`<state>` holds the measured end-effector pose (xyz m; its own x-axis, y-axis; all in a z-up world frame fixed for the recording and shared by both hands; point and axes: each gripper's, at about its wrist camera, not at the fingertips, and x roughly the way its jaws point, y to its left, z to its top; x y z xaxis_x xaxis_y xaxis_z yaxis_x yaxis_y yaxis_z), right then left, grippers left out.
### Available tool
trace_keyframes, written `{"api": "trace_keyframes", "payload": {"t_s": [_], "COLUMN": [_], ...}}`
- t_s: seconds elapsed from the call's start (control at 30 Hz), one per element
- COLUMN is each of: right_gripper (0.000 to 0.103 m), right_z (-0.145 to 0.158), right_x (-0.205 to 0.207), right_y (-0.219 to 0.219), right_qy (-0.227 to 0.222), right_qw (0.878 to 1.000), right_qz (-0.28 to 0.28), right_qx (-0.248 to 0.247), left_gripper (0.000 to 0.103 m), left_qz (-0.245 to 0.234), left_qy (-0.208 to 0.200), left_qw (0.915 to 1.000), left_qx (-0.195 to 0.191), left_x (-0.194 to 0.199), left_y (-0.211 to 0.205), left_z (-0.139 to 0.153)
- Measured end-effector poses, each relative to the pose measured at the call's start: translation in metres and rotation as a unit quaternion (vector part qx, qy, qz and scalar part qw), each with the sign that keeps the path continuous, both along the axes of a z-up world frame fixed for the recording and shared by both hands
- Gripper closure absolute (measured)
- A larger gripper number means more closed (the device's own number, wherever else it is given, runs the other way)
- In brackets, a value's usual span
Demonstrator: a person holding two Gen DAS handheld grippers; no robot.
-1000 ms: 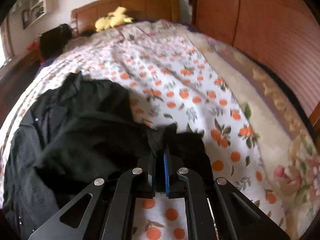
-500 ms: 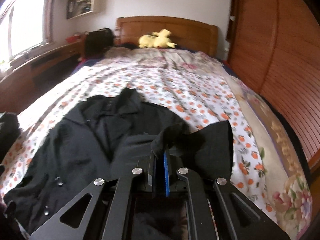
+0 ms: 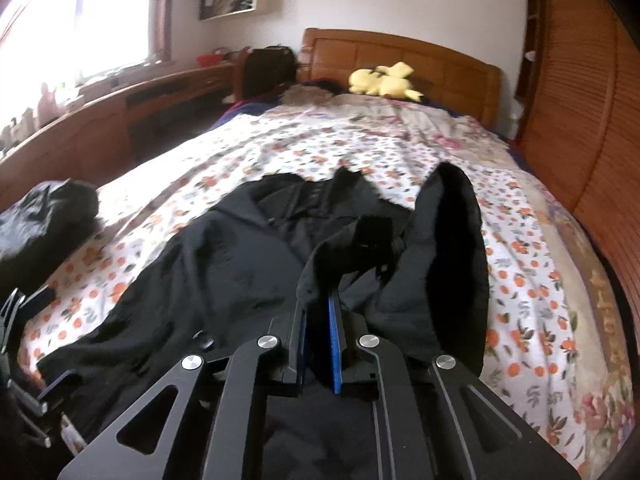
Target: Fold large clothes
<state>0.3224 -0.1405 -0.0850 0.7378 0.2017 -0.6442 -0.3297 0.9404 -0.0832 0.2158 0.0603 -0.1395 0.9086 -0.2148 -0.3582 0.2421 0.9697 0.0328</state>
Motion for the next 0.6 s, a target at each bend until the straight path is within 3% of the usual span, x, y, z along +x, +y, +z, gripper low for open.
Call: {"api": "trace_keyframes", "payload": {"t_s": [0.03,0.1,0.17,0.3,0.6], "right_gripper": [0.094,0.077,0.071,0.065,0.063], "right_z": [-0.002,-0.002,-0.001,0.008,0.008], "right_x": [-0.003,-0.009,-0.016,-0.031,-0.048], "right_y": [0.003,0.009,0.012,0.017,0.002], "right_qy": [0.003,0.007,0.008,0.003,-0.007], "right_qw": [1.0,1.0,0.999,0.999,0.999], "right_qz": [0.007,0.018,0.029,0.048,0.043], "right_qx": [0.001,0.004,0.013,0.021,0.027], "left_gripper": [0.003,0.003,0.003,0.003,0.003], "left_qz": [0.0,0.0,0.001,0.003,0.009], "left_qy": [0.0,0.001,0.002,0.003,0.0], "left_qw": [1.0,1.0,1.0,1.0,1.0], "left_qx": [0.0,0.001,0.003,0.005,-0.005], "left_x": [0.0,0.0,0.001,0.003,0.004], "left_y": [0.0,0.0,-0.001,-0.001,0.004], "left_z": [0.0,-0.001,-0.001,-0.001,0.002]}}
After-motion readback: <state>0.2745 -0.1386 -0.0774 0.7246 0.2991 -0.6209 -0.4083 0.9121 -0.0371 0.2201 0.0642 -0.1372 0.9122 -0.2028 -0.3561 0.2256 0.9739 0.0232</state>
